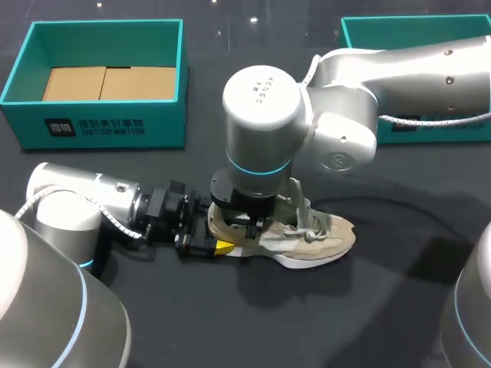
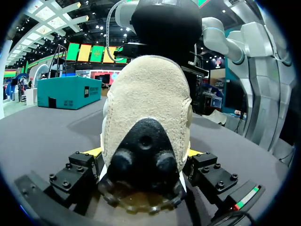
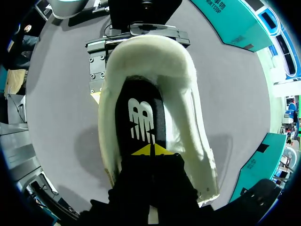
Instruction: Take the shoe out of the shoebox, open the shoe tongue, remove and reinsert the insole, then place the shoe into the shoebox
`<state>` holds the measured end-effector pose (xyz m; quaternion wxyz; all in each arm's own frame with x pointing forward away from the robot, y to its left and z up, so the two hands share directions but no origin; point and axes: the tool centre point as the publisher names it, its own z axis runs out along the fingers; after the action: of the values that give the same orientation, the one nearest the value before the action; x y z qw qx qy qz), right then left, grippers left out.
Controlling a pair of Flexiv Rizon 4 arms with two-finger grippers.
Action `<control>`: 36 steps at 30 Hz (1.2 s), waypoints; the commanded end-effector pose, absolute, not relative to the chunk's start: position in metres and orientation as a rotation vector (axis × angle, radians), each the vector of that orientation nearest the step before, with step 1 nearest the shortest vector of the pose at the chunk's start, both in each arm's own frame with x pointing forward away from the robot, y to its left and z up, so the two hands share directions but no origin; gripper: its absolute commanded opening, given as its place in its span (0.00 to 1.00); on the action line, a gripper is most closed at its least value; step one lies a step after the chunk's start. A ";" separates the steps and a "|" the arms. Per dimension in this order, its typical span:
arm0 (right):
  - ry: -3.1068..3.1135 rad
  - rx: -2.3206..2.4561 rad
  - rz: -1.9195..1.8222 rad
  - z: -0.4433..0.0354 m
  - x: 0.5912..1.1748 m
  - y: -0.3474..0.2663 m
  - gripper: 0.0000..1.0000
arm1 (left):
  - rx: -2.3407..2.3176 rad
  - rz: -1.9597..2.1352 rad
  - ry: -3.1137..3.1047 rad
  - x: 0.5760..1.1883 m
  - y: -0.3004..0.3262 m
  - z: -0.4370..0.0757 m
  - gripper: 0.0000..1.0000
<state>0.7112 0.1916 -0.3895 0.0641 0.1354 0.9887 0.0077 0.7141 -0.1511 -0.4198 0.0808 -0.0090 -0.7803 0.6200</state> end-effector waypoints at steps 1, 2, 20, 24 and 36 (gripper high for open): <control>2.972 0.424 0.027 -0.387 0.707 0.183 0.00 | -0.027 1.852 -2.333 0.716 -0.150 -0.422 0.00; 2.970 0.428 0.026 -0.387 0.706 0.182 0.00 | -0.027 1.852 -2.333 0.716 -0.150 -0.422 0.00; 2.948 0.484 0.014 -0.390 0.706 0.164 0.34 | -0.027 1.852 -2.333 0.716 -0.150 -0.422 0.00; 2.954 0.492 0.010 -0.394 0.710 0.158 0.37 | -0.027 1.852 -2.333 0.716 -0.150 -0.422 0.00; 2.990 0.457 0.046 -0.404 0.721 0.154 0.45 | -0.027 1.852 -2.333 0.716 -0.150 -0.422 0.00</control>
<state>0.7188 0.1586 -0.3995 0.0611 0.1519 0.9865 0.0095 0.7142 -0.1511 -0.4197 0.0809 -0.0088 -0.7804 0.6200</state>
